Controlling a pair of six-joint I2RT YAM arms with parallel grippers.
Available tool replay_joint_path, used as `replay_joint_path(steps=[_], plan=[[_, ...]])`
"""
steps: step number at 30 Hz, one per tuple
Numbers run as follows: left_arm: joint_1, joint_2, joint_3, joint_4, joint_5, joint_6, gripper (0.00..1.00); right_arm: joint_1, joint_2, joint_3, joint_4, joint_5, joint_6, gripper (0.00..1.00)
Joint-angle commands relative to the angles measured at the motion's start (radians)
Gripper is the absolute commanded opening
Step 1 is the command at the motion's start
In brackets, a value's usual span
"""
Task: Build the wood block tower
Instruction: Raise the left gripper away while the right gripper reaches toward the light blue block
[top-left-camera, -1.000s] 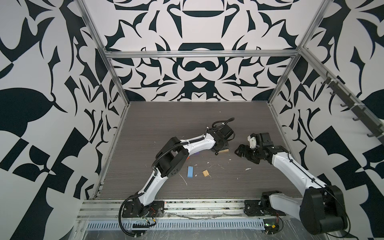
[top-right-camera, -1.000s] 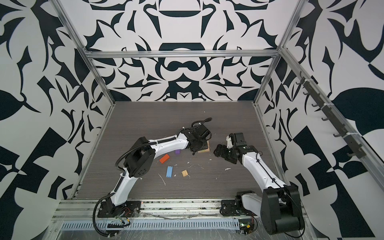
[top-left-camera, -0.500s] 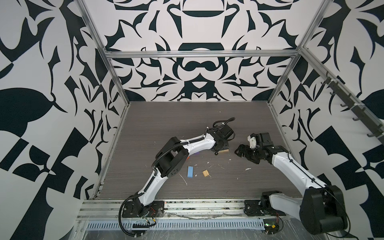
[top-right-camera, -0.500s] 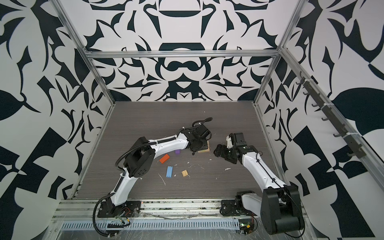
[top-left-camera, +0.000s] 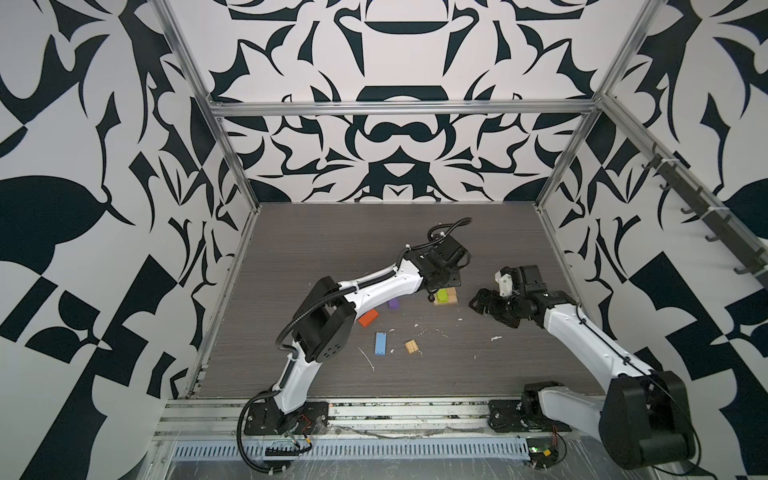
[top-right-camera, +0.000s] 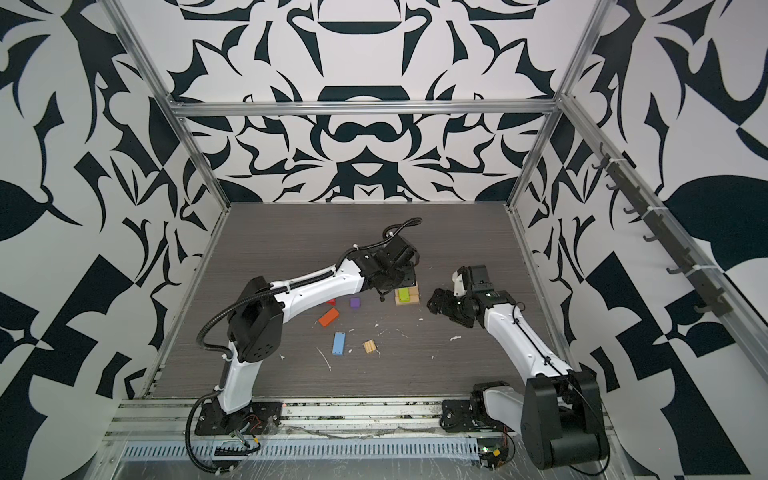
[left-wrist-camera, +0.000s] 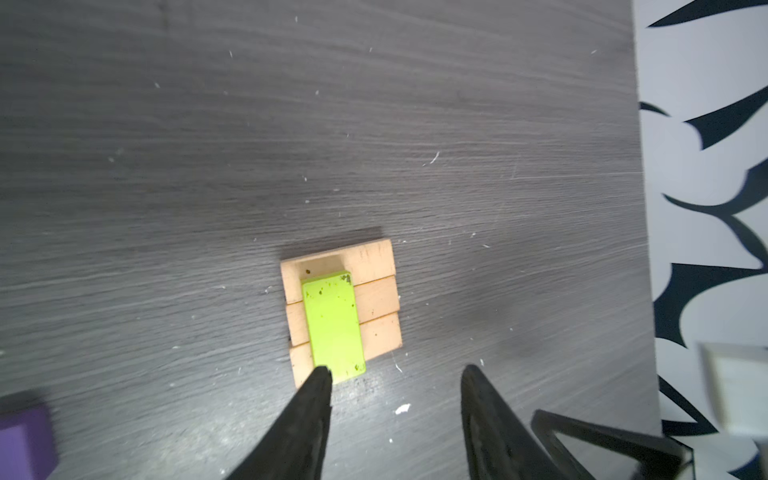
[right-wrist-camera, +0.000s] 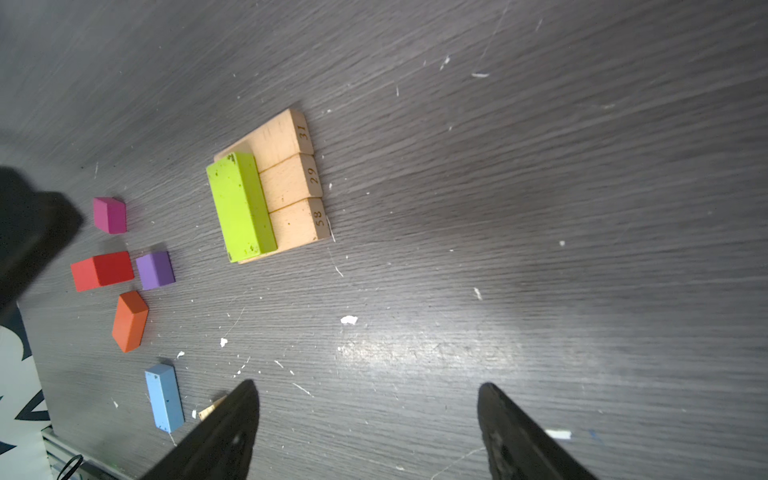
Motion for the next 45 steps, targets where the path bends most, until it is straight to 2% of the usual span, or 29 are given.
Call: replay_joint_path(steps=[1,7,12,17,22,24,30,38,45], plan=[[-0.001,-0.069,-0.042,-0.007,-0.044,0.061,0.54,-0.002,-0.01,0.044,-0.004,-0.039,-0.018,0.87],[0.045,-0.15,-0.159,-0.001,-0.025,0.085,0.54,0.062,0.003,0.081,0.005,-0.076,-0.037,0.86],[0.118,-0.236,-0.278,0.003,0.021,0.067,0.51,0.244,0.019,0.128,0.004,0.037,0.025,0.86],[0.153,-0.353,-0.406,0.041,-0.04,0.111,0.53,0.452,0.067,0.153,0.058,0.152,0.175,0.85],[0.212,-0.413,-0.447,-0.045,-0.067,0.135,0.61,0.626,0.145,0.205,0.118,0.242,0.268,0.85],[0.241,-0.447,-0.486,-0.032,-0.035,0.146,0.67,0.682,0.189,0.237,0.129,0.264,0.289,0.86],[0.351,-0.588,-0.633,0.048,0.058,0.132,0.98,0.827,0.336,0.334,0.156,0.333,0.359,0.84],[0.489,-0.698,-0.713,0.014,0.114,0.158,1.0,0.929,0.504,0.428,0.198,0.356,0.432,0.79],[0.55,-0.747,-0.753,0.01,0.12,0.164,0.99,0.98,0.619,0.493,0.188,0.344,0.48,0.75]])
